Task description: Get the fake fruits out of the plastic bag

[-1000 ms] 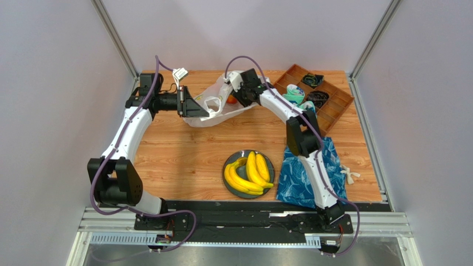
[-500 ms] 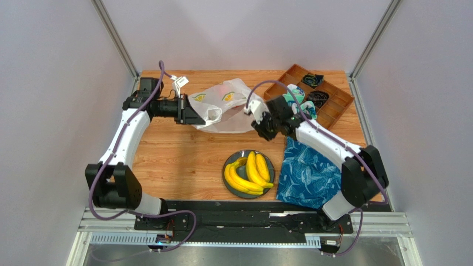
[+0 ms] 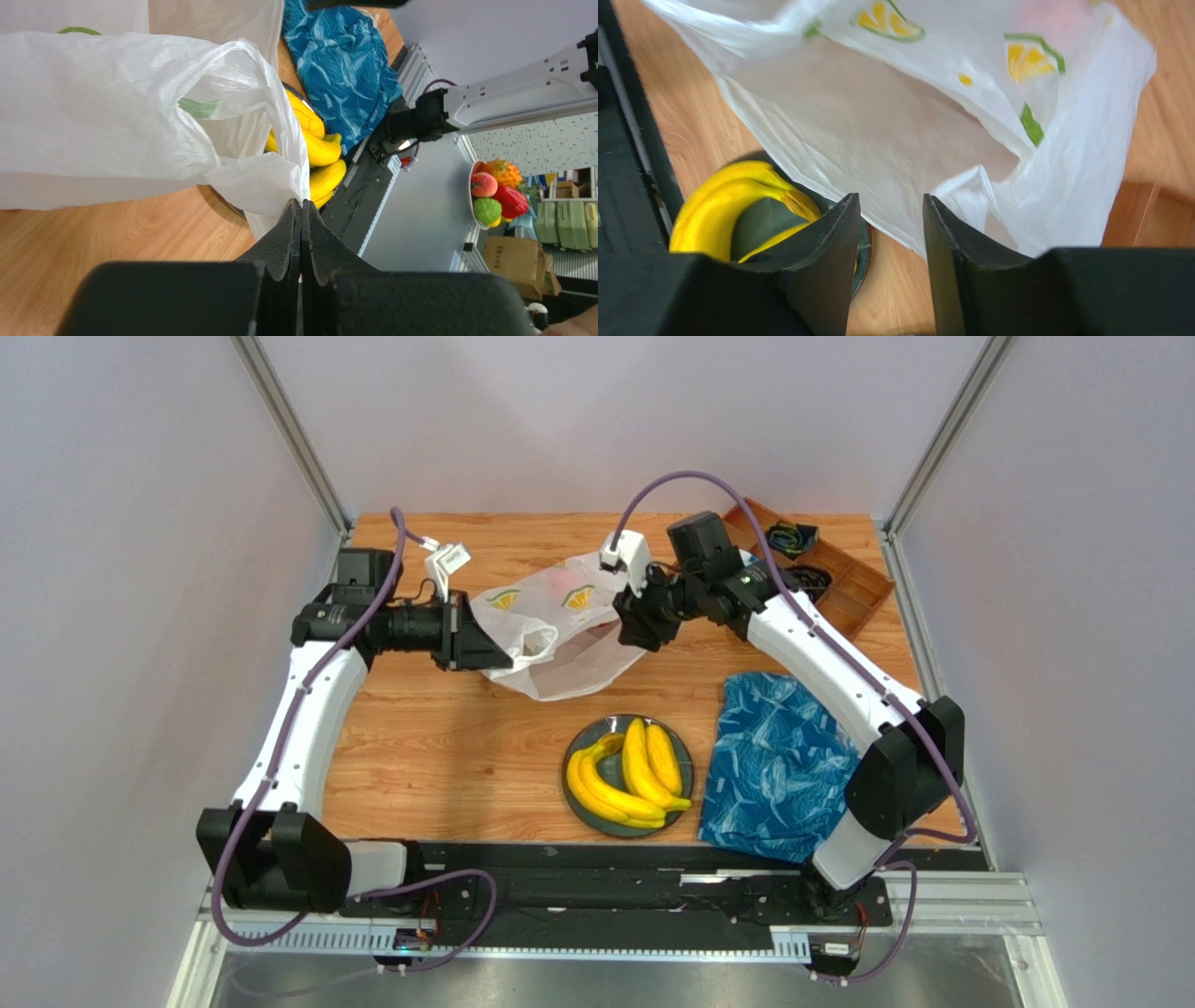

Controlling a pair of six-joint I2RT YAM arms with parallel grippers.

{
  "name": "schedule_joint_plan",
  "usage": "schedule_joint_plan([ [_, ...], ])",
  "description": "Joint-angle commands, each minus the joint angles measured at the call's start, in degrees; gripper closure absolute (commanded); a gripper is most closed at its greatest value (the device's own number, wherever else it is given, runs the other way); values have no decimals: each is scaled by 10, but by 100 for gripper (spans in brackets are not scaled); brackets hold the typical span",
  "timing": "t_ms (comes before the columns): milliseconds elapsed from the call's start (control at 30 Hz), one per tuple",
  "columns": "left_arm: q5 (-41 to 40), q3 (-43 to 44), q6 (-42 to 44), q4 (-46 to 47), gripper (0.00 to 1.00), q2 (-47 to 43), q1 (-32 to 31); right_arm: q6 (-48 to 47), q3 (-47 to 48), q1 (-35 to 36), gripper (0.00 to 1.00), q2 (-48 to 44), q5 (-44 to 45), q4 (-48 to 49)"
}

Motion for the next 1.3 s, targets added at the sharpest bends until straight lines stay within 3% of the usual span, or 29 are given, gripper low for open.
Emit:
schedule_joint_plan([
  [0,-1,50,3,17,100,17,-1,-1,65,9,44,6,-105,-42],
  [100,2,48,1,19,100,18,-1,9,50,15,35,20,-107,-12],
  [133,3,45,2,20,100,18,-1,9,47,28,29,28,-55,7],
  [167,2,44,2,20,100,19,-1,8,48,37,0,37,-11,18],
  [233,-6,49,2,19,100,17,-1,3,55,53,0,60,110,51],
  [300,-18,57,2,16,100,18,-1,2,62,53,0,68,168,79],
  [333,-25,69,3,10,84,20,-1,-13,62,53,0,78,218,103],
  [433,-50,92,1,9,61,30,-1,-46,86,51,0,126,299,105],
  [600,-121,112,-56,28,45,47,21,-41,151,26,0,193,321,95],
  [667,-170,106,-98,30,33,59,47,-37,173,14,0,217,318,82],
  [700,-206,108,-102,28,17,67,64,-34,191,12,0,224,315,75],
  [933,-329,159,-109,3,16,185,75,-39,252,7,0,302,306,4],
  [1067,-302,177,-131,6,16,241,75,-17,281,7,2,318,278,-30],
  [1267,-271,155,-170,24,21,291,47,-11,252,6,5,314,267,-38],
])
